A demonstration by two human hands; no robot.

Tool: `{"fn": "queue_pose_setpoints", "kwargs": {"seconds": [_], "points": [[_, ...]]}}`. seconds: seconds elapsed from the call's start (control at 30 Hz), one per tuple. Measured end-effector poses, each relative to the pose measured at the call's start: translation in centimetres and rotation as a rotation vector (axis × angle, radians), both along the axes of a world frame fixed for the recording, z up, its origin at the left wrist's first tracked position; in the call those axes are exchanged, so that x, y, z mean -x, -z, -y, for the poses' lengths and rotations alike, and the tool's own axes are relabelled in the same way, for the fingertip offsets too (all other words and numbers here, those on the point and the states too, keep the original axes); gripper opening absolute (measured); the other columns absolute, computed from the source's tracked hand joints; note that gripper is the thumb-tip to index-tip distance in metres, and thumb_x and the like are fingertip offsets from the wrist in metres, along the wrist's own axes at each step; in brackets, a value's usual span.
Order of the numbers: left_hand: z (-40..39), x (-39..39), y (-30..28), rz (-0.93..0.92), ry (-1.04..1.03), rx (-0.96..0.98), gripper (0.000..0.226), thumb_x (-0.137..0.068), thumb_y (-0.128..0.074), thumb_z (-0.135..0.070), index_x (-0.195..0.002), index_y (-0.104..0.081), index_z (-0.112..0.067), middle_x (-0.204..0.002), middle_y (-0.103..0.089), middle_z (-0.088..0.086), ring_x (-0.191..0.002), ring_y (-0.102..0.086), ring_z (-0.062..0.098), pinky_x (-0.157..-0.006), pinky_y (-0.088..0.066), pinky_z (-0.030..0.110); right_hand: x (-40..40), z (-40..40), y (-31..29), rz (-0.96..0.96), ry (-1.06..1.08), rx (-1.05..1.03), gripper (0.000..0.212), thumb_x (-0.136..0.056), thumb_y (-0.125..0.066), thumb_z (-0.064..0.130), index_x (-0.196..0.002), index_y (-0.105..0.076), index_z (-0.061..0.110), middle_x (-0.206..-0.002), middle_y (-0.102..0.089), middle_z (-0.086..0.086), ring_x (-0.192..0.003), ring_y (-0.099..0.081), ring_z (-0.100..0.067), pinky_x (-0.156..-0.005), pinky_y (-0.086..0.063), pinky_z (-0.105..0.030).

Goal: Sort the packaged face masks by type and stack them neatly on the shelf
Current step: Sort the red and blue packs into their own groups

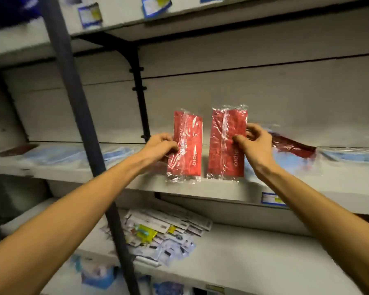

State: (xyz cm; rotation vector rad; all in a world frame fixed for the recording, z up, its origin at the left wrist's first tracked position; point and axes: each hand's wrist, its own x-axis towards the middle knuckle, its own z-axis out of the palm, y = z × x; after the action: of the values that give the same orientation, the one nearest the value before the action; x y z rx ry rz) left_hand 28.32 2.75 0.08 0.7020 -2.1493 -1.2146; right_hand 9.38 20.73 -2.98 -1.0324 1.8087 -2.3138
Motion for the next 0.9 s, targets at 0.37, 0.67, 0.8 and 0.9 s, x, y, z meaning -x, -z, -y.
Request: {"fn": "queue_pose_setpoints", "kwargs": {"seconds": [0.37, 0.67, 0.8, 0.9], "points": [[10.1, -25.3, 3.1, -0.062, -0.187, -0.050, 0.016, -0.086, -0.065, 0.000, -0.084, -0.056, -0.012, -0.078, -0.068, -0.003, -0.071, -0.063, 0.013, -0.063, -0.054, 0.023, -24.0, 14.2, 0.8, -0.022, -0.322, -0.092, 0.023, -0.091, -0.064, 0.000, -0.109, -0.060, 0.013, -0.097, -0.070, -0.007, -0.071, -0.070, -0.004, -0.061, -0.054, -0.014], [17.7, -38.2, 5.0, -0.097, -0.423, -0.076, 0.020, -0.090, -0.065, -0.002, -0.078, -0.054, -0.015, -0.093, -0.065, 0.014, -0.086, -0.063, 0.021, -0.074, -0.052, 0.029, -35.7, 24.6, 1.5, -0.254, -0.385, -0.283, 0.028, -0.089, -0.063, 0.002, -0.114, -0.059, 0.012, -0.103, -0.068, -0.005, -0.091, -0.069, -0.021, -0.075, -0.061, -0.031], [22.6, -41.4, 5.7, -0.088, -0.489, -0.088, 0.009, -0.090, -0.066, -0.002, -0.097, -0.062, -0.005, -0.100, -0.069, 0.016, -0.092, -0.068, 0.026, -0.079, -0.057, 0.034, -38.4, 29.7, 1.9, -0.286, -0.407, -0.332, 0.028, -0.088, -0.063, 0.003, -0.116, -0.058, 0.006, -0.107, -0.068, -0.012, -0.097, -0.067, -0.027, -0.084, -0.059, -0.043], [27.1, -42.9, 5.6, -0.088, -0.515, -0.084, 0.019, -0.091, -0.068, -0.004, -0.109, -0.063, -0.001, -0.096, -0.072, 0.012, -0.078, -0.070, 0.016, -0.064, -0.059, 0.024, -39.7, 34.2, 2.2, -0.299, -0.400, -0.343, 0.028, -0.087, -0.063, 0.003, -0.115, -0.059, 0.006, -0.107, -0.069, -0.014, -0.095, -0.067, -0.026, -0.083, -0.058, -0.043]]}}
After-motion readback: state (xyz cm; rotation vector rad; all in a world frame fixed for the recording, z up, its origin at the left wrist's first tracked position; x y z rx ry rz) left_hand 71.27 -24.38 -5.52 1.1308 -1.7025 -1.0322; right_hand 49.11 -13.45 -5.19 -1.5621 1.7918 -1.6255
